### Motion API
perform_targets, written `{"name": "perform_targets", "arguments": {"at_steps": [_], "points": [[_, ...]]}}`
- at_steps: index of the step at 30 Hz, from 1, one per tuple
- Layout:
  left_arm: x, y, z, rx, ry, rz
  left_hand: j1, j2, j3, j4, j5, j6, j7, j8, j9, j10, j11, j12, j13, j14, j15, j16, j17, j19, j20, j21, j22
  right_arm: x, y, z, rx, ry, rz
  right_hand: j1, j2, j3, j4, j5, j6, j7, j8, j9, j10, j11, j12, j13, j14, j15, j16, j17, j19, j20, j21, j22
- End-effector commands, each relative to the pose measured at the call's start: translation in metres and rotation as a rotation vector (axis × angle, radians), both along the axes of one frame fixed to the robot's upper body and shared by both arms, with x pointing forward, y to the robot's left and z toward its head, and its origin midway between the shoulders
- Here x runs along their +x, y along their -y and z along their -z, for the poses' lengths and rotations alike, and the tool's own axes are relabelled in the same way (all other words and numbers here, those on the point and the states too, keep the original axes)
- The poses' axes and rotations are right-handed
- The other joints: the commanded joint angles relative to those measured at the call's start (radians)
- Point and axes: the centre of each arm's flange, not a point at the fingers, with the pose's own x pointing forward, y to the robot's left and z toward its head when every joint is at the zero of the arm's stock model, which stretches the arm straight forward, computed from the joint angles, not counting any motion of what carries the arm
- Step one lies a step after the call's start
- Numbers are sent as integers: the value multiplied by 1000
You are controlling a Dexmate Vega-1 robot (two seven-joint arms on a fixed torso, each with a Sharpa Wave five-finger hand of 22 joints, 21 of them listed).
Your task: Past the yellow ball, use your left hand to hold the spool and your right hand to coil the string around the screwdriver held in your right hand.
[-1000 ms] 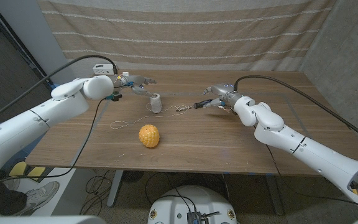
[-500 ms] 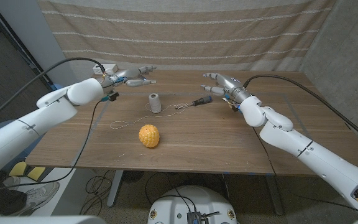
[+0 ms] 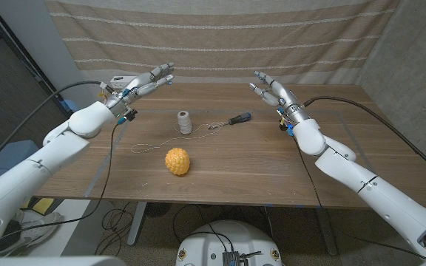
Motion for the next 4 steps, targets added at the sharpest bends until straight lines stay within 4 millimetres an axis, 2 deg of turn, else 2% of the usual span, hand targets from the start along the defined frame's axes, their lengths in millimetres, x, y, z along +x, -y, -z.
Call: {"name": "perform_targets", "arguments": {"at_steps": [1,4], "points": [[10,-22,25,-149,-54,53,-27,-5,-6,10,12,-16,2,0,2,-12,-9,2,-6,-7,-7,-1,1,2,-12,-6,1,-2,19,8,148,42,-5,-15,11,3,-7,2,5,12,12,3,-18,-1,-2,-1,-15,-8,-3,-7,3,-24,-12,-1],[14,-26,34,-193,-83,55,-48,-8,-11,10,16,-48,4,-9,1,-23,-8,-1,-14,-13,-7,-1,0,1,-14,-11,1,-1,18,3,142,49,-19,-10,24,20,-15,4,18,10,18,2,-17,-9,2,-2,-13,-16,0,-14,4,-30,-21,-1]]}}
